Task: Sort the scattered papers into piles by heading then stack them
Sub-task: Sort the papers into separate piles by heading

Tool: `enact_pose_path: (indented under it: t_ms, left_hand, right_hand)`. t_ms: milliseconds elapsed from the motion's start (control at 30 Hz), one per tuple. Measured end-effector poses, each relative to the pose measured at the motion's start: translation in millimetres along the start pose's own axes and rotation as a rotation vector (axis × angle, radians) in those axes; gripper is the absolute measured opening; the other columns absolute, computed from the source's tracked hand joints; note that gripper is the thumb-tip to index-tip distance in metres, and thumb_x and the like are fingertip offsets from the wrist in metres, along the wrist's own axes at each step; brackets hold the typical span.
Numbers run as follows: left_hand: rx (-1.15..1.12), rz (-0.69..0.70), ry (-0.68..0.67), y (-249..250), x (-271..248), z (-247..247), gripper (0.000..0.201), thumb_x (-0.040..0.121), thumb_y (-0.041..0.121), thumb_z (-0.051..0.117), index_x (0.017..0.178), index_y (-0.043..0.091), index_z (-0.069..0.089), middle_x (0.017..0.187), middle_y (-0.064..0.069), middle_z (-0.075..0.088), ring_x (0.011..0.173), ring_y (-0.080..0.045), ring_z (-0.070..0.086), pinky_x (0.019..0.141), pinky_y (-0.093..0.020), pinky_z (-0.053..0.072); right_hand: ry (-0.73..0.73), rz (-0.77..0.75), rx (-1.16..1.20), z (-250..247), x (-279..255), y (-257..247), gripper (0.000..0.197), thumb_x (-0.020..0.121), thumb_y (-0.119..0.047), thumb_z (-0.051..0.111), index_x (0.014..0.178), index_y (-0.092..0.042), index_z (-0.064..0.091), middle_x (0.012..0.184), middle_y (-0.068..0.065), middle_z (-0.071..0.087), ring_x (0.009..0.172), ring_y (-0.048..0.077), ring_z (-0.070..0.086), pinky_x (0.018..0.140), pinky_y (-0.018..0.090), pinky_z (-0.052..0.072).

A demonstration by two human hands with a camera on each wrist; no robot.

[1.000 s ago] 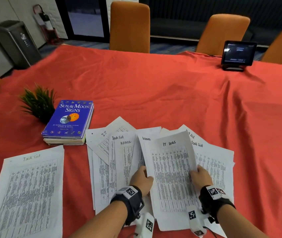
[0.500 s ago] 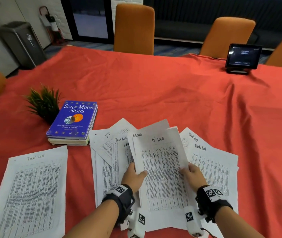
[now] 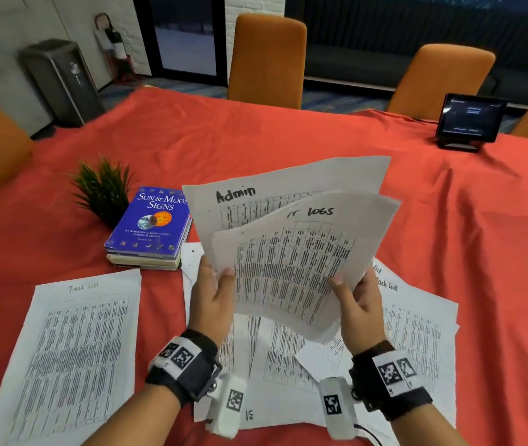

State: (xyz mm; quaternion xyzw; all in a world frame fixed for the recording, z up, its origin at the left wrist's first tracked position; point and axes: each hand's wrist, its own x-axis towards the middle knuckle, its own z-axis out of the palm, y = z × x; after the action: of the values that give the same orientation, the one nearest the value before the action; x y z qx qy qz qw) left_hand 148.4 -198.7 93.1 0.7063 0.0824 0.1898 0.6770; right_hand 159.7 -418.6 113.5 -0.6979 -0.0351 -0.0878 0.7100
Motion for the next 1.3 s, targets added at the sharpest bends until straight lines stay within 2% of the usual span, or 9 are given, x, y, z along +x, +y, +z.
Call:
enact_pose_path:
  t_ms: [133,333,433,567,667,900,1000,1133,1300]
  left_hand:
    - [0.025,0.007,0.014,1.9,-4.3,-19.4,0.032,0.089,0.016,0.046,0.107,0.043,0.049,0.105,0.023,0.065,0.102,0.005,0.06,0.09,-0.016,0.046]
    - [-0.018,-0.038,0.065,-7.6,-16.0,-35.5,0.054,0.086,0.016,0.047,0.139,0.016,0.04,0.122,0.015,0.064,0.116,-0.003,0.058,0.102,-0.025,0.043]
    - [-0.042,-0.033,0.07,0.9,-13.9,-36.9,0.055,0.087,0.016,0.047,0.141,0.015,0.037,0.122,0.019,0.064,0.117,0.0,0.057,0.101,-0.019,0.043]
    - [-0.041,-0.031,0.098,11.3,-10.2,-36.6,0.061,0.087,0.03,0.051,0.144,0.015,0.035,0.136,0.0,0.056,0.128,-0.013,0.051,0.113,-0.037,0.037]
    - [-0.071,-0.008,0.115,23.1,-8.9,-38.2,0.063,0.086,0.037,0.05,0.145,0.02,0.033,0.141,-0.001,0.053,0.132,-0.016,0.047,0.114,-0.044,0.033]
    - [-0.05,-0.086,0.066,5.1,-21.2,-44.2,0.039,0.086,0.034,0.05,0.121,0.05,0.048,0.118,0.021,0.065,0.117,-0.007,0.059,0.104,-0.031,0.043]
    - [-0.025,-0.112,0.067,0.4,-22.4,-45.7,0.033,0.087,0.034,0.049,0.115,0.052,0.049,0.118,0.015,0.066,0.114,-0.005,0.06,0.098,-0.024,0.044]
    - [0.032,-0.147,0.041,-8.0,-24.2,-42.5,0.036,0.088,0.028,0.045,0.099,0.062,0.05,0.097,0.02,0.068,0.094,0.005,0.063,0.083,-0.018,0.046]
    - [0.069,-0.191,0.043,-13.9,-26.1,-54.8,0.023,0.088,0.04,0.048,0.11,0.042,0.052,0.11,0.011,0.067,0.107,-0.011,0.064,0.095,-0.033,0.049]
  right_hand:
    - [-0.005,-0.009,-0.009,17.1,-8.9,5.5,0.034,0.089,-0.018,0.057,0.123,-0.014,0.052,0.114,-0.002,0.066,0.109,0.016,0.062,0.088,0.031,0.052]
    - [-0.063,-0.013,-0.033,37.1,-14.0,5.5,0.018,0.087,-0.021,0.053,0.105,-0.025,0.053,0.096,-0.014,0.065,0.094,0.01,0.062,0.082,0.033,0.052]
    - [-0.065,-0.012,-0.04,46.1,-12.1,0.3,0.028,0.088,-0.021,0.05,0.117,-0.02,0.052,0.101,-0.015,0.066,0.098,0.009,0.062,0.083,0.026,0.051]
    - [-0.041,-0.019,-0.001,55.6,-10.5,-9.3,0.028,0.092,-0.02,0.047,0.119,-0.017,0.054,0.105,-0.004,0.065,0.101,0.019,0.061,0.089,0.039,0.05]
    - [-0.015,-0.034,0.054,56.5,-10.7,-16.5,0.024,0.099,-0.004,0.042,0.117,-0.015,0.053,0.098,-0.011,0.066,0.094,0.011,0.061,0.083,0.028,0.052]
    - [-0.02,0.142,-0.003,63.4,-30.6,4.3,0.034,0.099,-0.001,0.039,0.117,-0.027,0.054,0.109,-0.005,0.066,0.096,0.003,0.063,0.079,0.019,0.05]
    - [-0.009,0.176,-0.004,65.5,-32.7,7.1,0.032,0.099,-0.002,0.04,0.122,-0.02,0.053,0.111,-0.003,0.065,0.097,0.003,0.064,0.077,0.015,0.052]
    - [0.021,0.216,-0.024,69.5,-34.6,13.0,0.033,0.099,-0.006,0.041,0.127,-0.021,0.052,0.116,-0.003,0.065,0.107,0.012,0.061,0.089,0.029,0.05]
    - [0.021,0.212,-0.034,80.3,-33.9,4.3,0.033,0.1,-0.007,0.04,0.111,-0.034,0.055,0.109,-0.007,0.065,0.097,0.004,0.062,0.081,0.024,0.049]
